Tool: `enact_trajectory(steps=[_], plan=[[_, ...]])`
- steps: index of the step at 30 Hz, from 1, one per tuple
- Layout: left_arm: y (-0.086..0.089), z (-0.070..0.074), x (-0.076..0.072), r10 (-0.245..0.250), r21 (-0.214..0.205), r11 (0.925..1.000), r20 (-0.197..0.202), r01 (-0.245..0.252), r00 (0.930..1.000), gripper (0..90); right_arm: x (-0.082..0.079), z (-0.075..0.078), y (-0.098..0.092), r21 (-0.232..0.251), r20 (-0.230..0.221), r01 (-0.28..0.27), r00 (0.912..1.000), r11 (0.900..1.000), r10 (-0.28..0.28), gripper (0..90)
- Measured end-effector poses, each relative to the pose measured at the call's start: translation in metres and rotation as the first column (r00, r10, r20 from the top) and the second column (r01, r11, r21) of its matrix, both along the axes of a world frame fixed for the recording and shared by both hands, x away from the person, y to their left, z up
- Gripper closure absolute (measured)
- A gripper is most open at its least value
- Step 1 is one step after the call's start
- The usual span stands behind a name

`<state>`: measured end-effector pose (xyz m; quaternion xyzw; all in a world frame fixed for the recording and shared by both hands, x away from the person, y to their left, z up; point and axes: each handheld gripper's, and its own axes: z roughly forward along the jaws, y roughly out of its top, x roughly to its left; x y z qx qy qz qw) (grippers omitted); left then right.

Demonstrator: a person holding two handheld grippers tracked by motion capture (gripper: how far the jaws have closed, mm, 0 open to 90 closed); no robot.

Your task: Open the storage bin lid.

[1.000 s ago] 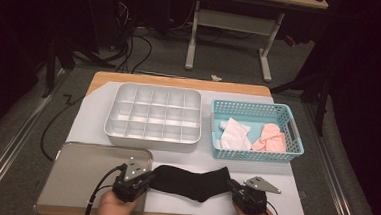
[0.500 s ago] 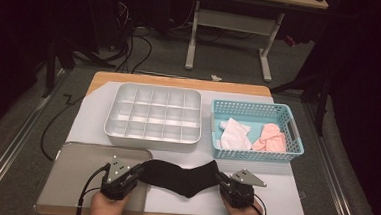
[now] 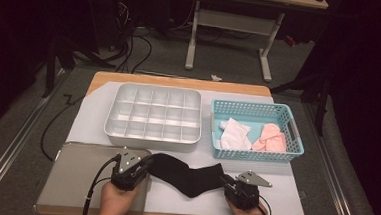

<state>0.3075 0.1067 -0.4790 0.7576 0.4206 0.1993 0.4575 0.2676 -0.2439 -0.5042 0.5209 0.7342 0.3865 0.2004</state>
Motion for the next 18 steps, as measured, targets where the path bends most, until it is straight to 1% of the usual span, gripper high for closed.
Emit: enact_trajectory(steps=[2,4,8,11,14,18], plan=[[0.003,0.001,0.000,0.006,-0.003,1.0000,-0.004,-0.006,1.0000,82.9,-0.001,0.003,0.000,0.014,0.026,0.000,0.9997,0.9999,0.000,67.3],[0.006,0.002,0.001,0.013,-0.003,0.9999,-0.014,-0.013,0.9998,82.9,-0.002,0.007,0.002,0.019,0.049,-0.005,0.9988,0.9998,0.004,67.1],[0.011,0.000,0.003,0.018,-0.001,0.9998,-0.036,-0.018,0.9992,82.7,-0.003,0.008,0.010,0.010,0.052,-0.041,0.9978,0.9991,0.040,67.6],[0.013,-0.002,0.003,0.020,-0.008,0.9997,-0.045,-0.021,0.9988,82.6,-0.003,0.009,0.015,0.006,0.065,-0.052,0.9965,0.9986,0.052,68.8],[0.014,0.000,0.003,0.020,-0.016,0.9997,-0.040,-0.021,0.9990,82.6,-0.004,0.011,0.022,0.007,0.073,-0.073,0.9947,0.9973,0.073,73.5],[0.015,0.000,0.002,0.019,-0.019,0.9996,-0.039,-0.020,0.9990,82.5,-0.004,0.010,0.043,0.007,0.060,-0.140,0.9884,0.9901,0.139,81.5]])
